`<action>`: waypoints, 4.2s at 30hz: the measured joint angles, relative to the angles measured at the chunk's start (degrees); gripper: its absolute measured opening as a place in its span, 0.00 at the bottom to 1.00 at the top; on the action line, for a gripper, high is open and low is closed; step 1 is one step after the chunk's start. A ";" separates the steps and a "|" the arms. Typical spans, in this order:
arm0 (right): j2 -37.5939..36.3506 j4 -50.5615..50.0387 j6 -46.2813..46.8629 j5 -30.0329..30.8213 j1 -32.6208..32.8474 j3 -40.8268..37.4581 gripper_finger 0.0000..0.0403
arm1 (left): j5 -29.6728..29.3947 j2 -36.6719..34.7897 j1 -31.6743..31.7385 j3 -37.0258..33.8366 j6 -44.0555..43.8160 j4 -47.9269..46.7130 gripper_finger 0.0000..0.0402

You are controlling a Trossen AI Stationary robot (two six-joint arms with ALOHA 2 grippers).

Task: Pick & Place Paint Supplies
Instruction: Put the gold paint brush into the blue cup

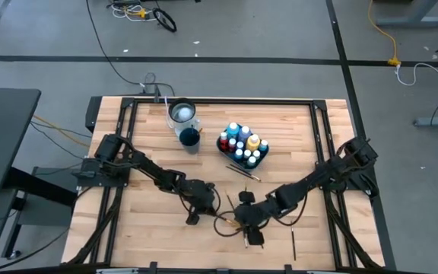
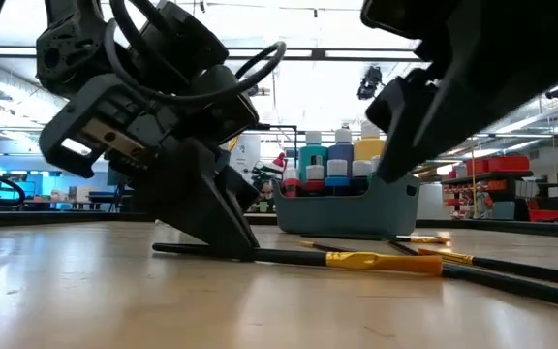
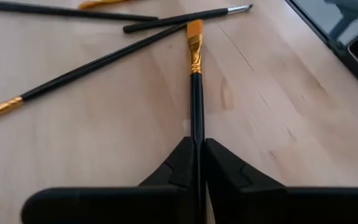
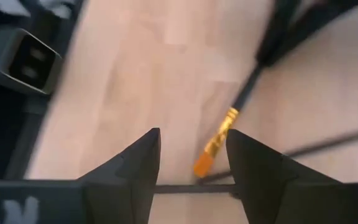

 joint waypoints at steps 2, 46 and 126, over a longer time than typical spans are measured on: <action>0.00 -1.58 -0.02 3.41 1.04 0.00 0.47 | -0.83 0.05 -0.02 -0.05 -2.12 1.04 0.07; 4.91 -13.00 -7.55 13.61 0.92 0.21 0.03 | -6.00 0.09 0.07 -0.02 -13.34 4.70 0.14; 3.18 -36.23 -16.54 12.12 -6.45 22.23 0.10 | -9.12 -5.05 0.57 18.16 -3.13 -25.06 0.06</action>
